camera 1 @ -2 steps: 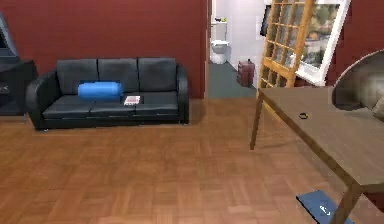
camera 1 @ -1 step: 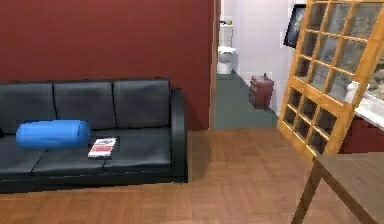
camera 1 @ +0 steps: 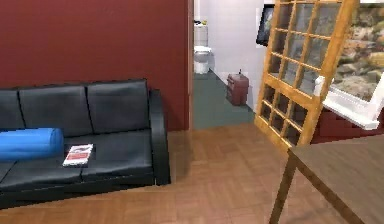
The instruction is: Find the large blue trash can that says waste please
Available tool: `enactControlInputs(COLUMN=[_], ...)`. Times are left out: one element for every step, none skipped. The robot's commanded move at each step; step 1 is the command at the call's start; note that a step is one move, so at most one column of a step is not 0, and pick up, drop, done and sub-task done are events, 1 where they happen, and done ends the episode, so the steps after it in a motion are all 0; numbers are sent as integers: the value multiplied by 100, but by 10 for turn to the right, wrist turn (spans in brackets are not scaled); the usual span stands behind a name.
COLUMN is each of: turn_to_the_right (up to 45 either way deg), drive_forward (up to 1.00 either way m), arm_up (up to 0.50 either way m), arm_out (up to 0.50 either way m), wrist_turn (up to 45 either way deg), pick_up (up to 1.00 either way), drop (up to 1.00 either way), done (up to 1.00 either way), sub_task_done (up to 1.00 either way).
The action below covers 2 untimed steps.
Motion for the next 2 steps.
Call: enactControlInputs(turn_to_the_right=[0,120], drive_forward=[55,0], arm_up=[0,0], arm_out=[0,0], wrist_turn=[0,0], pick_up=[0,0], drop=[0,0], done=[0,0], sub_task_done=[0,0])
